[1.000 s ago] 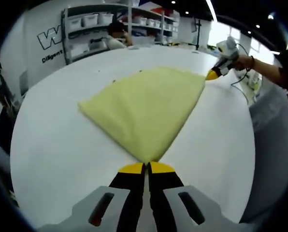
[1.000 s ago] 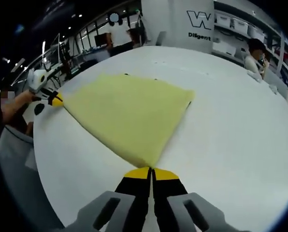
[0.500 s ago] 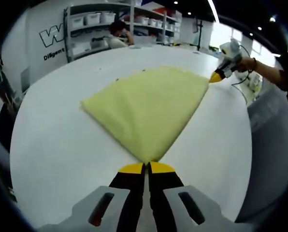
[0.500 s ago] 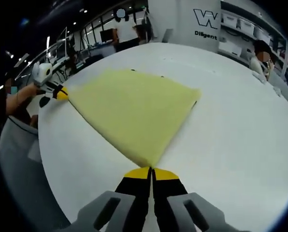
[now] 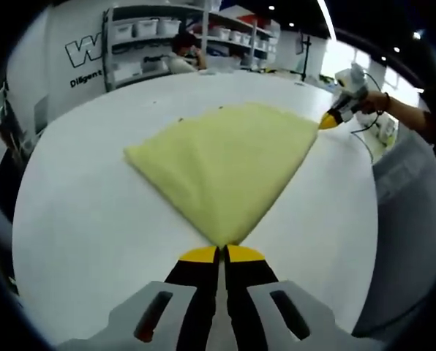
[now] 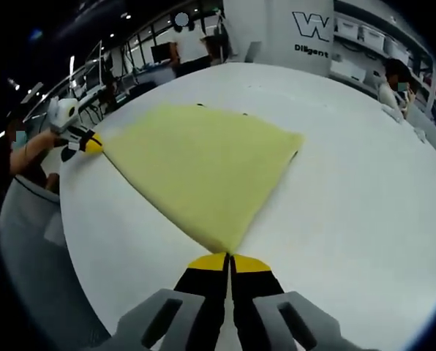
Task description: Fold the garment on the visible template until the final outline fits inside the template.
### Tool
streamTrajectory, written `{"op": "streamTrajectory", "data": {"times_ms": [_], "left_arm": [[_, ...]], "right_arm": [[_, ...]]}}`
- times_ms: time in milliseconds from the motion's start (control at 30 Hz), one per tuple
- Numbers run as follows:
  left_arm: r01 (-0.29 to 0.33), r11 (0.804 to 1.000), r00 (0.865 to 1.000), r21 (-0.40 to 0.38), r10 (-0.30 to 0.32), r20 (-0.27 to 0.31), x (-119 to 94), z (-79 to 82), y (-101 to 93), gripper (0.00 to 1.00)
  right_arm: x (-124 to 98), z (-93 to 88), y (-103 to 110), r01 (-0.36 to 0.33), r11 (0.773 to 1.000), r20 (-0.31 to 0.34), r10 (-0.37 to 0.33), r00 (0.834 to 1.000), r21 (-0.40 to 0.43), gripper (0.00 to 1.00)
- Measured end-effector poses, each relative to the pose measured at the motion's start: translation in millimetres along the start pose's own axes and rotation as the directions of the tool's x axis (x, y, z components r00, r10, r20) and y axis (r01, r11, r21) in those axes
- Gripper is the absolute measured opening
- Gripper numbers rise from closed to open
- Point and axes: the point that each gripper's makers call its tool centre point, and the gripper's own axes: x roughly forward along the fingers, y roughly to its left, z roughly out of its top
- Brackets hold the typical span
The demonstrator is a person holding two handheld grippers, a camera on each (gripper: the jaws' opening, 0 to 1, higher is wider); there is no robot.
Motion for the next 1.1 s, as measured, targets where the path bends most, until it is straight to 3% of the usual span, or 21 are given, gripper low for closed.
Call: {"op": "streamTrajectory", "data": {"times_ms": [67,167,233,333,500,633,1000,1100], "left_arm": [[-0.004,1.0,1.0,-0.015,0.004,0.003,-0.1,0.3,0.4,0.01],[-0.021,0.993,1.0,-0.119,0.023,0.015,-1.7,2.1,1.8,0.04],[-0.031,0.995,0.999,-0.098,0.034,0.022,-6.9,5.2,1.5,0.12],[-0.039,0.993,0.998,-0.112,0.043,0.035,-12.9,10.0,-0.2,0.24],[-0.067,0.989,0.996,-0.132,0.074,0.054,-23.0,18.5,-3.4,0.46],[-0.087,0.985,0.993,-0.151,0.098,0.066,-32.5,26.8,-11.6,0.65],[-0.168,0.971,0.979,-0.169,0.185,0.09,-65.3,40.4,-26.4,0.94],[-0.194,0.962,0.97,-0.191,0.217,0.11,-76.7,46.4,-29.3,0.99]], "right_arm": [[-0.1,2.8,-1.0,0.008,0.999,0.018,-0.008,1.0,0.034,0.0],[-2.4,5.9,-1.8,0.009,0.997,0.036,-0.012,0.999,0.074,0.0],[-4.4,8.6,-0.2,0.005,0.997,0.05,-0.009,0.999,0.08,0.0],[-7.2,16.1,1.4,0.001,0.991,0.086,-0.012,0.996,0.132,0.18],[-20.0,29.9,11.2,-0.002,0.992,0.134,-0.015,0.991,0.126,0.4],[-29.9,38.6,17.3,0.01,0.99,0.16,-0.033,0.986,0.142,0.64],[-68.6,51.7,41.5,0.013,0.99,0.231,-0.046,0.972,0.142,1.0],[-78.2,47.5,46.9,0.02,0.989,0.232,-0.055,0.971,0.149,0.99]]}}
